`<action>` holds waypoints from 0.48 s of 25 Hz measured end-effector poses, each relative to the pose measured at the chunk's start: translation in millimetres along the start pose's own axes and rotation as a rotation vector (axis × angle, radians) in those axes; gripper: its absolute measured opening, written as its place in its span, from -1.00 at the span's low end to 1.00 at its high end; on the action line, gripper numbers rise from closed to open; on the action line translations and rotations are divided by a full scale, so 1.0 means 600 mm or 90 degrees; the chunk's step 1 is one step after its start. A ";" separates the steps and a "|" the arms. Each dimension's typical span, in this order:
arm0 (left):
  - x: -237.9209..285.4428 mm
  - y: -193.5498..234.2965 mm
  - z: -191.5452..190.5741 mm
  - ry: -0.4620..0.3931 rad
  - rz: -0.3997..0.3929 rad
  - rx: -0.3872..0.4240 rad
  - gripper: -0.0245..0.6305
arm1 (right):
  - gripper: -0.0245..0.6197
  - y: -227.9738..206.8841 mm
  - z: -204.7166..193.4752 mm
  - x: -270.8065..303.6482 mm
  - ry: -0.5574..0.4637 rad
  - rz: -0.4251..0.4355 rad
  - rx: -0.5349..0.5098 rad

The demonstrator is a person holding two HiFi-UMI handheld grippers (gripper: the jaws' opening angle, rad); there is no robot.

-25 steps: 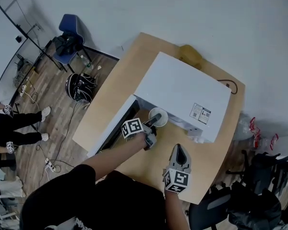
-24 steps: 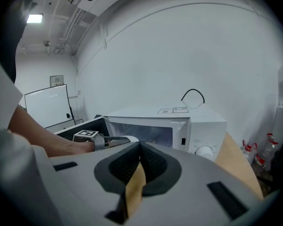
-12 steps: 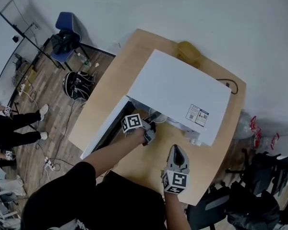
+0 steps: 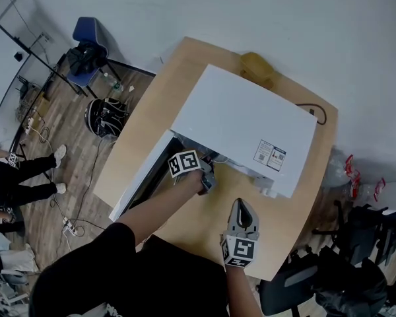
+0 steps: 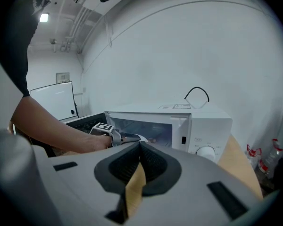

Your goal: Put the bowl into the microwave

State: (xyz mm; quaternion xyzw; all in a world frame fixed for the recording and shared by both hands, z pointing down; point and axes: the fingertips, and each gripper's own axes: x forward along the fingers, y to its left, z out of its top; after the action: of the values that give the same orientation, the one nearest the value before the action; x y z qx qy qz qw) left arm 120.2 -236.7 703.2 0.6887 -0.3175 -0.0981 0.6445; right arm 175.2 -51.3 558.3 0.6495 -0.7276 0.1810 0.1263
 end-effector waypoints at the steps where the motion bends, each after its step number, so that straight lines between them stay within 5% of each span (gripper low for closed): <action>1: 0.002 0.000 0.001 0.004 0.010 0.012 -0.28 | -0.74 -0.002 -0.001 -0.001 0.000 -0.004 0.002; 12: 0.012 -0.002 0.021 0.004 0.083 0.154 -0.26 | -0.74 0.005 0.010 0.005 -0.012 -0.009 0.026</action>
State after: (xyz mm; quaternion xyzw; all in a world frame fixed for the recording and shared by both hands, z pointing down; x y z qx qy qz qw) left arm 119.5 -251.4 702.3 0.7398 -0.3691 -0.0152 0.5624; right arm 172.4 -56.1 553.5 0.6589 -0.7202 0.1887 0.1077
